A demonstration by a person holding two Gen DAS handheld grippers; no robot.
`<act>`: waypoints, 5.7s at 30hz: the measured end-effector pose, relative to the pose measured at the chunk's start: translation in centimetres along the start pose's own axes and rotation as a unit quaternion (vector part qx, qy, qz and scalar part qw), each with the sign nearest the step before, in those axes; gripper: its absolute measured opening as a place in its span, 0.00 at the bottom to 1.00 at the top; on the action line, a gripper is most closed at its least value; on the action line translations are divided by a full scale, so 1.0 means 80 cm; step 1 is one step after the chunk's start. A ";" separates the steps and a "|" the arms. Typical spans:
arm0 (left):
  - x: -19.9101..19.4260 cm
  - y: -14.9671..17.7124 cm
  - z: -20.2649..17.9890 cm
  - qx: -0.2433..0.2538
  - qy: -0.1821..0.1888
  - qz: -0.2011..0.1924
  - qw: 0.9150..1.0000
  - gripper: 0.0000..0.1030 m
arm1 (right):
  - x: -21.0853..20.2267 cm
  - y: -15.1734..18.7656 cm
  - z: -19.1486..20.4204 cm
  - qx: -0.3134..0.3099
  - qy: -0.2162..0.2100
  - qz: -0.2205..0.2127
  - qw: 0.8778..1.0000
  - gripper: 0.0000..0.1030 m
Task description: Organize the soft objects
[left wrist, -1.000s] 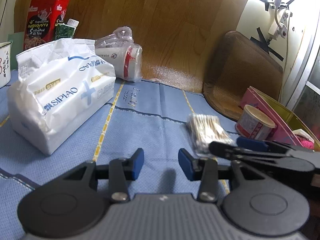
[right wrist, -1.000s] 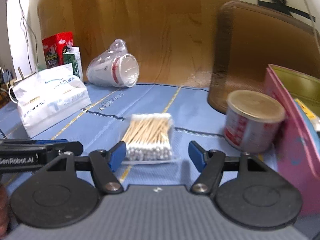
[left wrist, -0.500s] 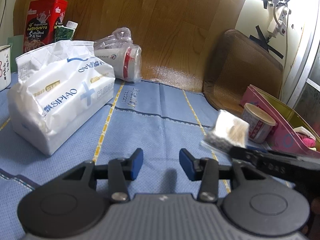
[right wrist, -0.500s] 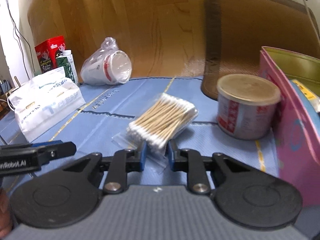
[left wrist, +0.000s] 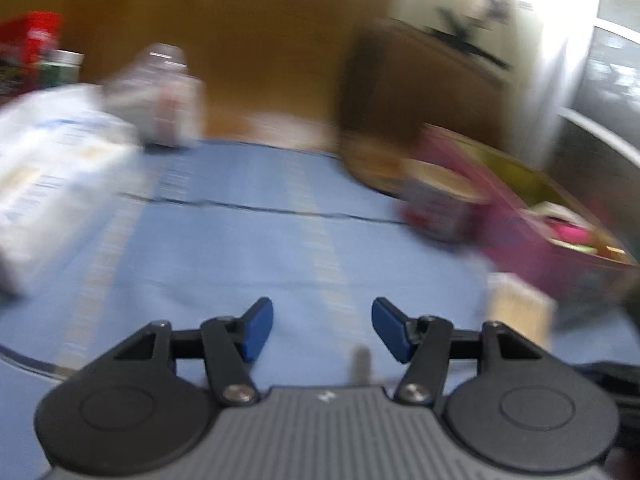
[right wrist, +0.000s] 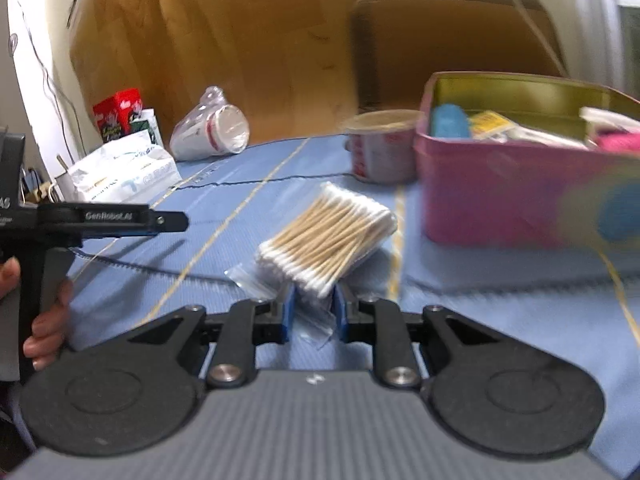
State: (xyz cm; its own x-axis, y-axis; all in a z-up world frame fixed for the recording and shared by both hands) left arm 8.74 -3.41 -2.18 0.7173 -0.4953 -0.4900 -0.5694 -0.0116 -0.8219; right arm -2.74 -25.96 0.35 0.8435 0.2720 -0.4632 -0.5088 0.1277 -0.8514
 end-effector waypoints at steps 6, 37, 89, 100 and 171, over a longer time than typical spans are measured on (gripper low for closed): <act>0.025 0.019 -0.097 0.026 0.128 0.083 0.988 0.52 | -0.021 0.011 -0.009 0.018 0.001 -0.013 1.000 0.22; 0.198 -0.118 -0.313 0.087 0.073 0.050 0.992 0.50 | 0.031 -0.156 -0.243 0.101 0.111 0.016 0.988 0.17; -0.043 -0.008 -0.209 0.169 -0.071 -0.039 0.982 1.00 | -0.120 -0.067 -0.069 0.144 0.117 -0.140 0.973 0.69; -0.040 0.008 -0.220 0.210 -0.104 -0.033 0.972 1.00 | -0.117 -0.060 -0.065 0.145 0.116 -0.130 0.974 0.70; -0.022 0.029 -0.203 0.191 -0.099 0.024 0.976 1.00 | -0.095 -0.044 -0.059 0.154 0.114 -0.103 0.976 0.70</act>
State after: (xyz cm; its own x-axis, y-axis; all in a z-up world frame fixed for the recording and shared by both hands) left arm -0.36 -16.68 1.53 0.7786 -0.3100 -0.5455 -0.4395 0.3510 -0.8268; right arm -6.57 -32.97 5.73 0.9319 -0.0050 -0.3628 -0.3223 0.4476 -0.8341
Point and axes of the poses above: each gripper's, at about its wrist camera, not at the fingertips, and x roughly the way its jaws point, z to its left, y to its underside, the point moved 4 cm from there along x, roughly the way its jaws point, and after that the axes turned 5 degrees about -z, right-handed, at the moved point
